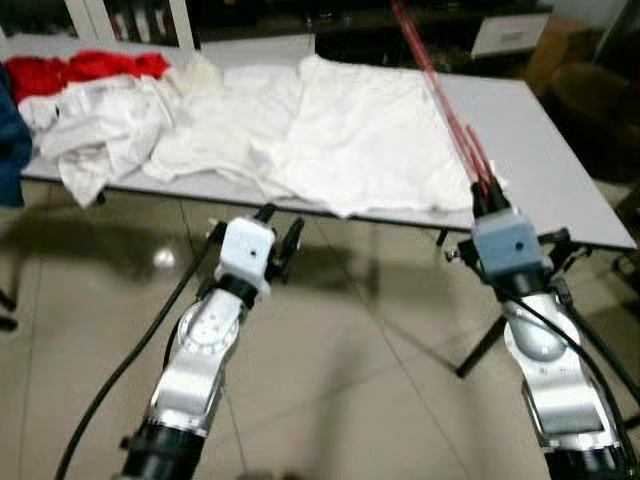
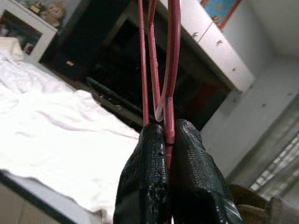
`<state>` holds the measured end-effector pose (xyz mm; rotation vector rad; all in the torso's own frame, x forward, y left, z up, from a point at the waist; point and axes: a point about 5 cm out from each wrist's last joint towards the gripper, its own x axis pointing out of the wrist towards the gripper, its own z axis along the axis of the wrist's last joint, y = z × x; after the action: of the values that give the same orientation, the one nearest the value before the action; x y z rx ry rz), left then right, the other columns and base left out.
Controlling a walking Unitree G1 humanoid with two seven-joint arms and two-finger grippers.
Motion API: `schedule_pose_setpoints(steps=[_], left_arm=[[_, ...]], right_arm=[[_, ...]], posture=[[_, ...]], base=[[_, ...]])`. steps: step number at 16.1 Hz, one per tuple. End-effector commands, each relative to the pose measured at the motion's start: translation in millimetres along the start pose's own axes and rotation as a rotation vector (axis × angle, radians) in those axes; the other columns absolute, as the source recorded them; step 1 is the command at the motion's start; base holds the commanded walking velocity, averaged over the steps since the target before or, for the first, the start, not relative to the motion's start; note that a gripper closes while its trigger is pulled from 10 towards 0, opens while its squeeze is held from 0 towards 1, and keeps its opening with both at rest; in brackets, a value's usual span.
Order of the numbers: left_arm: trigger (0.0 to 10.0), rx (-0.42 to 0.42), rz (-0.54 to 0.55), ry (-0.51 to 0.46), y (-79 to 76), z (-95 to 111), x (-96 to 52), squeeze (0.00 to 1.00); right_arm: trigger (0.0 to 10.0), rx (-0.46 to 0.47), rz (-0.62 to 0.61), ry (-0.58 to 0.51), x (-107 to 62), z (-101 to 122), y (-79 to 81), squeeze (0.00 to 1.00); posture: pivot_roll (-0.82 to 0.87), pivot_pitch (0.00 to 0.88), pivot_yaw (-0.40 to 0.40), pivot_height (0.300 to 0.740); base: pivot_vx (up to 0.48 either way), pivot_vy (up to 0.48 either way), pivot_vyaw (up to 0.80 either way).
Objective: Hang hanger
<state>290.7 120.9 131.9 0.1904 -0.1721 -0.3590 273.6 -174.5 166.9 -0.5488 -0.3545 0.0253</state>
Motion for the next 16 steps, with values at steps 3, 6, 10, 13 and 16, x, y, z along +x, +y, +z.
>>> schedule_pose_setpoints(steps=[3,6,10,13,16], left_arm=[[10.0,-0.007,-0.004,0.015,0.6,-3.2,-1.5,0.00],[10.0,-0.009,-0.006,0.024,-0.5,-5.3,-2.9,0.00],[10.0,-0.021,-0.002,0.048,-1.5,-9.8,-4.1,0.00],[10.0,-0.031,-0.008,0.069,-3.5,-14.4,-4.6,0.00],[10.0,-0.032,-0.018,0.079,-4.4,-15.9,-4.4,0.00]], right_arm=[[10.0,0.003,0.028,0.001,1.6,-2.2,0.8,0.00],[10.0,0.009,0.062,0.015,0.9,-7.2,3.6,0.00],[10.0,0.032,0.110,0.041,-2.8,-14.7,8.9,0.00],[10.0,0.078,0.358,0.036,-23.1,-29.9,37.3,0.00],[10.0,-0.029,0.366,0.060,-23.5,-42.3,29.9,0.00]], posture=[[0.17,0.012,-0.007,0.740],[0.17,0.014,-0.007,0.740],[0.17,0.018,-0.012,0.740],[0.17,0.020,-0.012,0.740],[0.16,0.021,-0.007,0.740]], base=[[0.000,0.000,0.00],[0.000,0.000,0.00],[0.000,0.000,0.00],[0.000,0.000,0.00],[0.000,0.000,0.00]])
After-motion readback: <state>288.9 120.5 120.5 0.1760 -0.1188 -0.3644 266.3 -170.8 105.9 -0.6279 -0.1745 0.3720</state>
